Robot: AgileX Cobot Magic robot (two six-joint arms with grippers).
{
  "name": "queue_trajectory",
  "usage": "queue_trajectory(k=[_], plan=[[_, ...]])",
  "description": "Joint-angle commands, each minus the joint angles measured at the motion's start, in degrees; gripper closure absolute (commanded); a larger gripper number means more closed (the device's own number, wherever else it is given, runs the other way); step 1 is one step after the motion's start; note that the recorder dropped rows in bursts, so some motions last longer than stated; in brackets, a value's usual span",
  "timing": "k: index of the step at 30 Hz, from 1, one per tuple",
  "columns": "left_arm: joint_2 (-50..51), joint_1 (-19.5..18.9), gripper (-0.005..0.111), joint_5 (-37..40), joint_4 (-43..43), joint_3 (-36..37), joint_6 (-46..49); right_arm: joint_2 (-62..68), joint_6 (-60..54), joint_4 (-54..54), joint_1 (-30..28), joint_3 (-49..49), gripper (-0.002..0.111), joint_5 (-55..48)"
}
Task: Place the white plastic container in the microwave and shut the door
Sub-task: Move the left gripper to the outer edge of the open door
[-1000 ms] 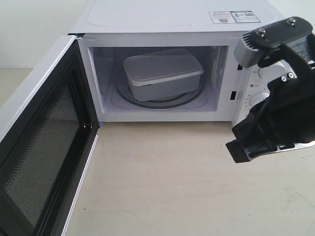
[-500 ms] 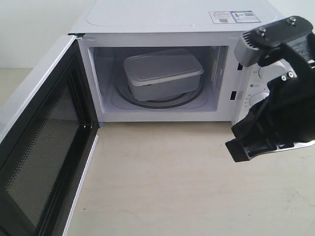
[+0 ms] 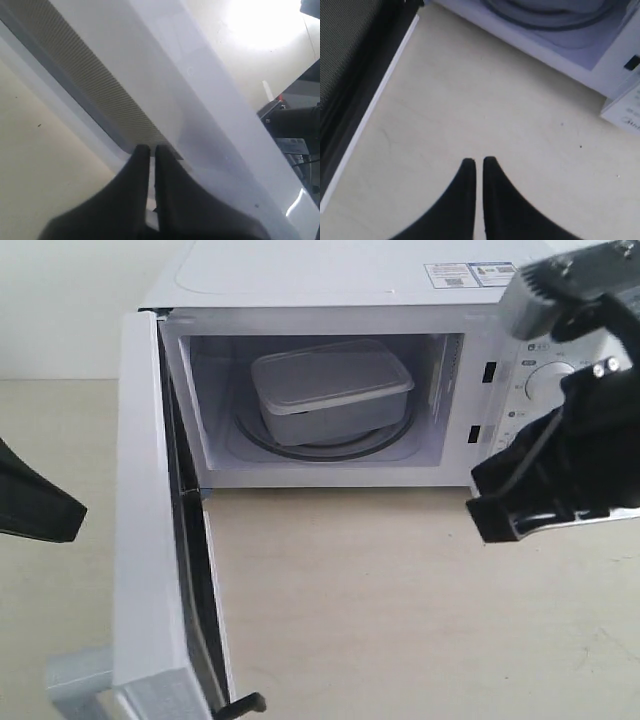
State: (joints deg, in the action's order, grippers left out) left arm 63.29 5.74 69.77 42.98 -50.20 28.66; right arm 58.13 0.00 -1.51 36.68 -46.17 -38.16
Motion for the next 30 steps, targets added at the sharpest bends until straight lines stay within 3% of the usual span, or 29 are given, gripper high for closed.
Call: queue_trajectory(k=[1, 8, 16, 30], plan=[[1.4, 0.3, 0.102, 0.2, 0.9, 0.2, 0.7, -6.7, 2.7, 3.8, -0.2, -0.5, 0.108, 2.9], [5.1, 0.3, 0.102, 0.2, 1.7, 0.2, 2.6, -15.5, 5.9, 9.7, -0.2, -0.5, 0.108, 2.4], [9.0, 0.3, 0.102, 0.2, 10.0, 0.2, 9.6, -19.6, 6.1, 9.7, -0.2, -0.5, 0.108, 1.6], [15.2, 7.7, 0.102, -10.7, 11.0, 0.1, 14.9, -19.7, 6.1, 8.2, -0.2, -0.5, 0.108, 0.4]])
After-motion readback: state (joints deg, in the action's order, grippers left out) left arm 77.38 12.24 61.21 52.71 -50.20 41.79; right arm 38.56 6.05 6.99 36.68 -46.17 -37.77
